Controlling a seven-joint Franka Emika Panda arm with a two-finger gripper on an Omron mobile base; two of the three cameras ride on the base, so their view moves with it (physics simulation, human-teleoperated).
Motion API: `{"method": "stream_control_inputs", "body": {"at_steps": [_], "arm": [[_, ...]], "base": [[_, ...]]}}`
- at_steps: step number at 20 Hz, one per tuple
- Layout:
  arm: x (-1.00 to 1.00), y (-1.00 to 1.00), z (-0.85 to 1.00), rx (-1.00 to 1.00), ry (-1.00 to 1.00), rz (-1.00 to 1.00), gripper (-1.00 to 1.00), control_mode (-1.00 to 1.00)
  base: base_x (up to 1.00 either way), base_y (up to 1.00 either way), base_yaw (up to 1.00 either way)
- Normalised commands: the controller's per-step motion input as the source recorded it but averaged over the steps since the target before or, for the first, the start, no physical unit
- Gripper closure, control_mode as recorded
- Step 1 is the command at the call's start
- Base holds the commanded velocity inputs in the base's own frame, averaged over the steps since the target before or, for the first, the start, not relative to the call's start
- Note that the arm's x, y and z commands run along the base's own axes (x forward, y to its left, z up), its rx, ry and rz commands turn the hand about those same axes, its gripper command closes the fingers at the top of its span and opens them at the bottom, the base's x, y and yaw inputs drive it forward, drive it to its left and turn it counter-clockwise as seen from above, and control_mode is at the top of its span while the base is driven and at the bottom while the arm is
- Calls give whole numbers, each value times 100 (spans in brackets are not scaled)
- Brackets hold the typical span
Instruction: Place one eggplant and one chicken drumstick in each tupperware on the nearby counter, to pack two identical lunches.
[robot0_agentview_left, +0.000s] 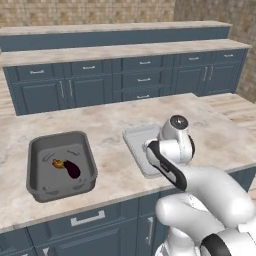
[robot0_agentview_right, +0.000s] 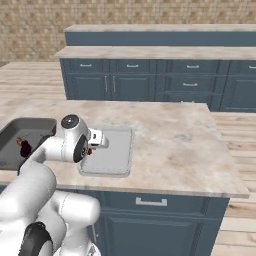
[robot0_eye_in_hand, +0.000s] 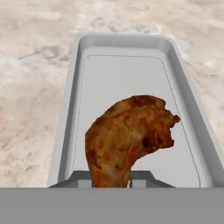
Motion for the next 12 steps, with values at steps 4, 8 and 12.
{"method": "stream_control_inputs", "body": {"at_steps": [4, 8, 12], "arm": [[37, 0, -2, 0, 9, 0, 100, -100], [34, 0, -8, 0, 7, 0, 100, -100], [12, 0, -25, 0, 3, 0, 100, -100]], "base": [[0, 0, 0], [0, 0, 0], [0, 0, 0]]}}
